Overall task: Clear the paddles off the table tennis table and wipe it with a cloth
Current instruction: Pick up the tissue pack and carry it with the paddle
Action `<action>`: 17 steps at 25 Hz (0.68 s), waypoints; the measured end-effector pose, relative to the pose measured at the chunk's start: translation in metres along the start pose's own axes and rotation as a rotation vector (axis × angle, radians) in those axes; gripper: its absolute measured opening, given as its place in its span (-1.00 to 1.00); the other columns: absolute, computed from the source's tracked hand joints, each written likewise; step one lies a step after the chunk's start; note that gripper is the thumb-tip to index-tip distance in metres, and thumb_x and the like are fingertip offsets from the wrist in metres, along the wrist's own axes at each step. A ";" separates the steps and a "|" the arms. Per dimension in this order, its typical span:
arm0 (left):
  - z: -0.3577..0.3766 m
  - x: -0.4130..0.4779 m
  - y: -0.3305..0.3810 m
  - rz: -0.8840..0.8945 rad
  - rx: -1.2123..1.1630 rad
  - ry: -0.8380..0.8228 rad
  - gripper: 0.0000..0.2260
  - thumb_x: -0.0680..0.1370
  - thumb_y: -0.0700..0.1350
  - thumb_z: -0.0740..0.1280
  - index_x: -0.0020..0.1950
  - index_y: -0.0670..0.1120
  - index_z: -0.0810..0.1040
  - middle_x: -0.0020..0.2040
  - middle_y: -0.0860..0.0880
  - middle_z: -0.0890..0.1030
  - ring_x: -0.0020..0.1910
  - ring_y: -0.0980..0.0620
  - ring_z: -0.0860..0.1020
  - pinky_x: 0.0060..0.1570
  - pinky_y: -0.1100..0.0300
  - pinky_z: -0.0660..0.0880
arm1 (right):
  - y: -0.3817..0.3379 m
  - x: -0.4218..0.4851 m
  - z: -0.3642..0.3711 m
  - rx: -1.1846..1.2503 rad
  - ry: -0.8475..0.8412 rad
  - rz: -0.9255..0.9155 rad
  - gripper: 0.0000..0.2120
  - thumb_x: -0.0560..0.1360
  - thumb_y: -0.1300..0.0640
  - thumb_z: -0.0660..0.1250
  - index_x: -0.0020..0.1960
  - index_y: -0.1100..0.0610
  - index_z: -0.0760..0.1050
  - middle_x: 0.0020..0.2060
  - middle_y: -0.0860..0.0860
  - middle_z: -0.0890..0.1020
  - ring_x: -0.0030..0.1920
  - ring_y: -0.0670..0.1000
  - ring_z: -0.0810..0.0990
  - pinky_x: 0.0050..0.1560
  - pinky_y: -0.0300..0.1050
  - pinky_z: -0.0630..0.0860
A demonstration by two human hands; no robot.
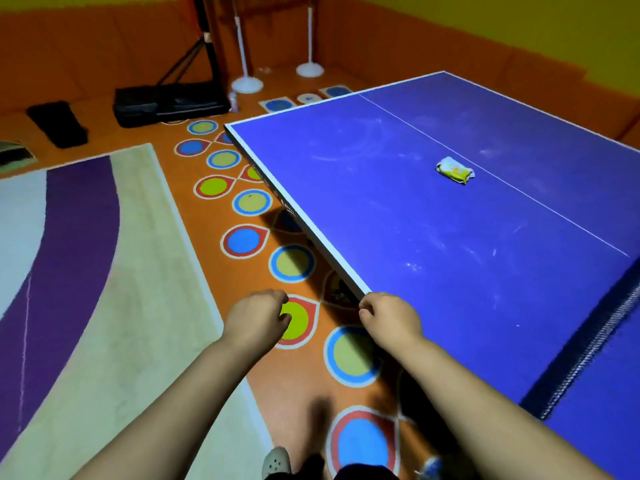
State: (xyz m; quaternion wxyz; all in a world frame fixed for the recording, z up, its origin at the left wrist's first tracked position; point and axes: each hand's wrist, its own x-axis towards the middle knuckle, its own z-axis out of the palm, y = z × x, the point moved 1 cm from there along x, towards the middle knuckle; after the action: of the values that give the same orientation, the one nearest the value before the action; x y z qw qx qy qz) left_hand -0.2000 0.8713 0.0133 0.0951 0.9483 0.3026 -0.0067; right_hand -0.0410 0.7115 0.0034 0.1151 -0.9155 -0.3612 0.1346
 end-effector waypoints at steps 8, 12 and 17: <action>0.005 0.202 0.028 0.305 0.013 -0.100 -0.74 0.51 0.02 0.24 0.16 -0.01 0.49 0.09 0.00 0.58 0.10 -0.04 0.53 -0.12 0.14 0.49 | 0.047 0.123 -0.013 0.026 0.046 0.337 -0.80 0.53 0.11 0.17 0.04 0.03 0.56 0.06 0.03 0.63 0.07 0.13 0.56 -0.12 -0.12 0.45; 0.012 0.299 0.061 0.370 0.024 -0.154 -0.68 0.52 0.04 0.24 0.26 0.04 0.44 0.17 0.02 0.55 0.17 -0.02 0.50 0.00 0.14 0.46 | 0.087 0.199 -0.030 0.051 0.085 0.412 -0.79 0.54 0.11 0.18 0.07 0.03 0.56 0.08 0.04 0.63 0.10 0.12 0.57 -0.08 -0.12 0.46; 0.012 0.401 0.100 0.437 0.031 -0.188 -0.69 0.53 0.04 0.23 0.26 0.04 0.44 0.19 0.04 0.54 0.18 -0.02 0.50 0.02 0.14 0.46 | 0.126 0.283 -0.058 0.087 0.111 0.482 -0.79 0.52 0.12 0.17 0.05 0.05 0.55 0.06 0.05 0.64 0.07 0.14 0.57 -0.07 -0.10 0.46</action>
State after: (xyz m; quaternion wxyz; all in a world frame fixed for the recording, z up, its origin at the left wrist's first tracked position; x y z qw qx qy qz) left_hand 0.1855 1.0194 -0.0090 0.1077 0.9878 0.0798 -0.0791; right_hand 0.2560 0.8113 -0.0272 0.1385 -0.9754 -0.1196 0.1229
